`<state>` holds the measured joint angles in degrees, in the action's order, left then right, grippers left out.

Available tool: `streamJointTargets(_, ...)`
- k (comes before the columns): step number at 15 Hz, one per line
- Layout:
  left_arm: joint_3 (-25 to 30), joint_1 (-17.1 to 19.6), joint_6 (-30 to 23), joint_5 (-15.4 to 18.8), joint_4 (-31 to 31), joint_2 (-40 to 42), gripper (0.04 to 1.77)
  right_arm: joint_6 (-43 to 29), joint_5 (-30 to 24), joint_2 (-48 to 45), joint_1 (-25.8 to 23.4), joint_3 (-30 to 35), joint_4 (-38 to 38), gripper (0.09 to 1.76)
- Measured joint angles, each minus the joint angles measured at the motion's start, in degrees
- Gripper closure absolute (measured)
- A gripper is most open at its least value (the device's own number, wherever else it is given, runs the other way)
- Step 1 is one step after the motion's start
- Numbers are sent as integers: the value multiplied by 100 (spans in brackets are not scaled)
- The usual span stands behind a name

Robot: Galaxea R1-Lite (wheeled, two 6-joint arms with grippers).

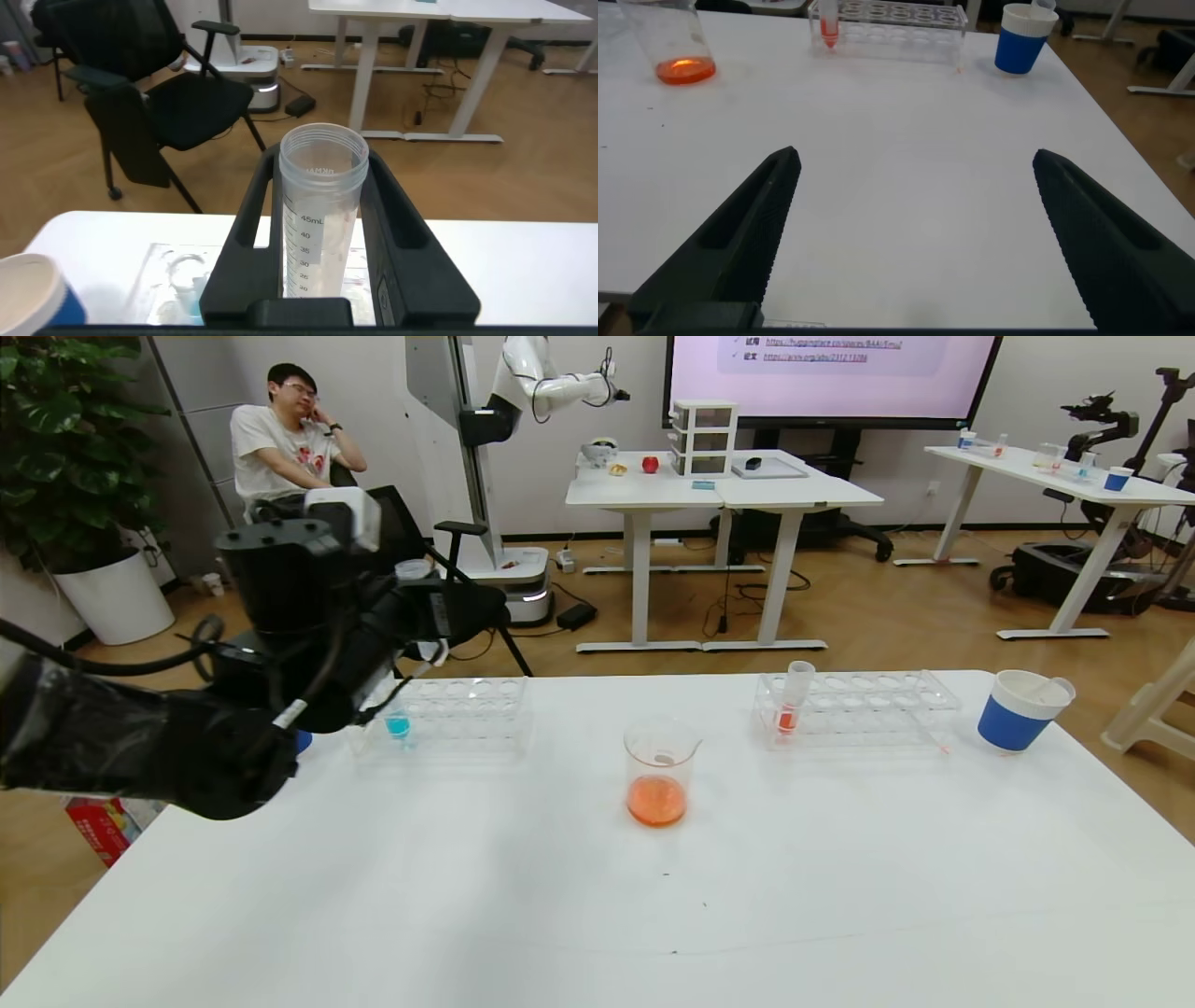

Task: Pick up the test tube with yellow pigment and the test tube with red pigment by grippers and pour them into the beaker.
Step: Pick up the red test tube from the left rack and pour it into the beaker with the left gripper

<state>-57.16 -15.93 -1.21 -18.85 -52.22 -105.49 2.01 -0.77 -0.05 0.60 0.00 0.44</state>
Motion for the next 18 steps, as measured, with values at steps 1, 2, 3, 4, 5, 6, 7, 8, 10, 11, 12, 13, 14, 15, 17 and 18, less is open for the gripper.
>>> streamJointTargets(1, 110, 411, 0, 271, 5, 135, 130, -1, 2, 0, 0, 0, 0, 11)
streamJointTargets(2, 212, 825, 0, 568, 2, 251, 130, 2, 0, 0, 0, 0, 0, 11)
streamJointTargets(3, 302, 1252, -5, 883, 0, 352, 130, 0, 2, 0, 0, 0, 0, 11)
streamJointTargets(4, 364, 1629, -13, 1141, 2, 417, 130, 0, 0, 0, 0, 0, 0, 11)
streamJointTargets(5, 411, 2000, -48, 1367, 0, 458, 130, 0, 2, 0, 0, 0, 0, 11)
streamJointTargets(6, 433, 2289, -91, 1530, -9, 458, 130, -1, 0, 0, 0, 0, 0, 11)
streamJointTargets(7, 441, 2511, -132, 1620, -28, 419, 130, 0, 0, 0, 0, 0, 0, 11)
streamJointTargets(8, 446, 2654, -155, 1642, -48, 345, 130, 2, 0, 0, 0, 0, 0, 11)
streamJointTargets(10, 413, 2764, -155, 1640, -94, 151, 130, 0, 2, 0, -2, 0, 0, 11)
streamJointTargets(11, 367, 2783, -149, 1632, -144, 35, 130, 0, 0, 0, 0, 0, 0, 11)
streamJointTargets(12, 293, 2797, -140, 1621, -221, -105, 130, 0, 0, 0, 0, 0, 0, 11)
streamJointTargets(13, 217, 2811, -135, 1609, -288, -249, 130, 0, 0, 0, 0, 0, 0, 11)
streamJointTargets(14, 127, 2831, -132, 1601, -373, -405, 130, 2, 0, 0, 0, 0, 0, 11)
streamJointTargets(15, 17, 2866, -132, 1591, -445, -584, 130, 0, 2, 0, 0, 0, 0, 11)
streamJointTargets(17, -232, 2918, -132, 1480, -477, -945, 130, 2, 0, 0, 0, 0, 0, 11)
streamJointTargets(18, -341, 2927, -132, 1358, -480, -1122, 130, 0, 0, 0, 0, 0, 0, 11)
